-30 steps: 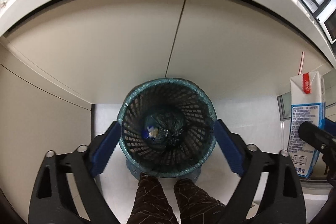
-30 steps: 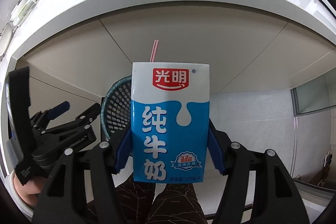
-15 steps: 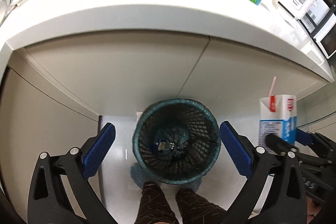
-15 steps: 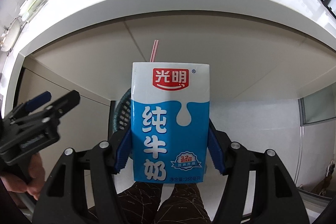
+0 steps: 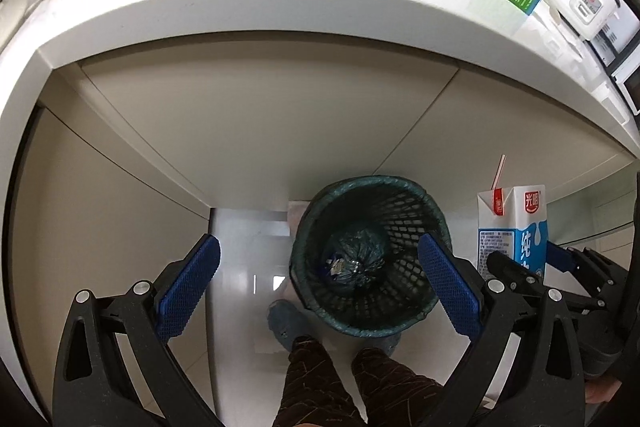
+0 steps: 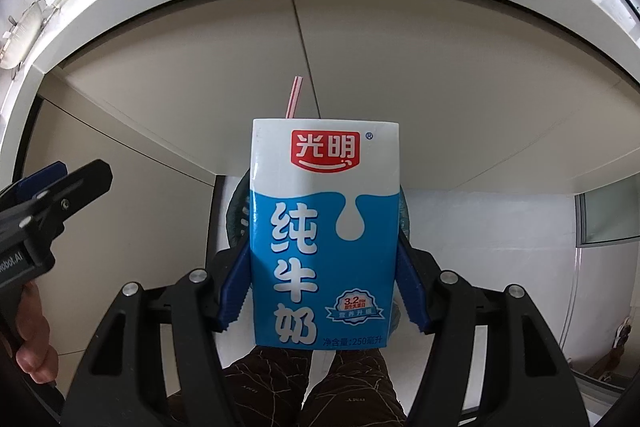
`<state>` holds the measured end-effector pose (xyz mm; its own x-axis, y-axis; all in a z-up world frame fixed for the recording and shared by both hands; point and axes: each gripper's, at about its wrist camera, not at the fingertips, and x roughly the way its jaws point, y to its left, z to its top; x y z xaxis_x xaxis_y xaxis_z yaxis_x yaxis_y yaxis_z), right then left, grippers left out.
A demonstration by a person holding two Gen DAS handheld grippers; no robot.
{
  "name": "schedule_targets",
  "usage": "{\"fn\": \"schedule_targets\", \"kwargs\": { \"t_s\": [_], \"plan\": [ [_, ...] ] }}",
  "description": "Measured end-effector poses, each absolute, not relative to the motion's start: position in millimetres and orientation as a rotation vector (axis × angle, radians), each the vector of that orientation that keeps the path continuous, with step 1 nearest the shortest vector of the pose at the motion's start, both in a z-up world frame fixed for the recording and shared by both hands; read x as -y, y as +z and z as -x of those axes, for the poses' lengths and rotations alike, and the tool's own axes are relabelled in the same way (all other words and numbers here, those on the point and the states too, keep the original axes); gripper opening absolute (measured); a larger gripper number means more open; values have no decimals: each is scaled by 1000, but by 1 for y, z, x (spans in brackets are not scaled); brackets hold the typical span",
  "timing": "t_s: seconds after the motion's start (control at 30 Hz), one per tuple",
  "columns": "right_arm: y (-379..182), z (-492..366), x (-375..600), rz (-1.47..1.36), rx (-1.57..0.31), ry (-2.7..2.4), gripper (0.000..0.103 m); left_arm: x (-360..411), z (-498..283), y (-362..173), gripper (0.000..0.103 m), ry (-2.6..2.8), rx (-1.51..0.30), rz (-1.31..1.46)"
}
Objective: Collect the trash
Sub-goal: 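Open the left gripper to drop the cookie packet while the right drops the milk carton, then move both tools back over the counter toward the tissue and green box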
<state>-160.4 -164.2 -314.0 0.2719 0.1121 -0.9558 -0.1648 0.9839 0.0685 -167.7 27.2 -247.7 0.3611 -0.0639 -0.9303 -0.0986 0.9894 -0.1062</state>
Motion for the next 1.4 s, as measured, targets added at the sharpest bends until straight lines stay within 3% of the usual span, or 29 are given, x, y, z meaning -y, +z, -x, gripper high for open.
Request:
{"fn": "schedule_targets", "kwargs": {
  "t_s": [0.17,0.57,1.4],
  "plan": [
    [-310,148,169,51,-1290,177,62,-34,167,-247,97,15,-1206,156],
    [-297,133,174,24,-1268,135,77,-42,158,-244,97,2,-1194,171],
    [-153,33,208,-8,-970,-21,96,-42,58,-146,97,-112,-1068,90]
  ]
}}
